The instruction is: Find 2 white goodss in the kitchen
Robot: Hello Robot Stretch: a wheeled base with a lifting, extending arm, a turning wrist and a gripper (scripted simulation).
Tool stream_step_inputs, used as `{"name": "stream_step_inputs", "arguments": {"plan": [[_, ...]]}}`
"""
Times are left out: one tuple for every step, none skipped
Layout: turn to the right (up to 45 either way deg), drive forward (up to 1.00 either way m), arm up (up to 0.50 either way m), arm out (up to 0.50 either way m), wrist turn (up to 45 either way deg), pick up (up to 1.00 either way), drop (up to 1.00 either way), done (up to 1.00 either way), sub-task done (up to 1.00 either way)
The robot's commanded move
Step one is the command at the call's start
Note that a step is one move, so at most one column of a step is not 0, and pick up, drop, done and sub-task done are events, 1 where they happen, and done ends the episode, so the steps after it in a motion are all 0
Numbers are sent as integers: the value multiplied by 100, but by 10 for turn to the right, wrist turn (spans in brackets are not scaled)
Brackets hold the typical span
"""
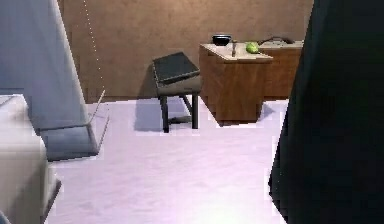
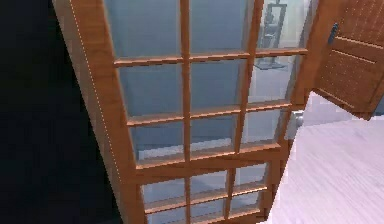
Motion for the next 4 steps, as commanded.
{"name": "stream_step_inputs", "arguments": {"plan": [[450,0,0,0,0,0,0,0,0],[0,10,0,0,0,0,0,0,0],[90,0,0,0,0,0,0,0,0],[0,0,0,0,0,0,0,0,100]]}}
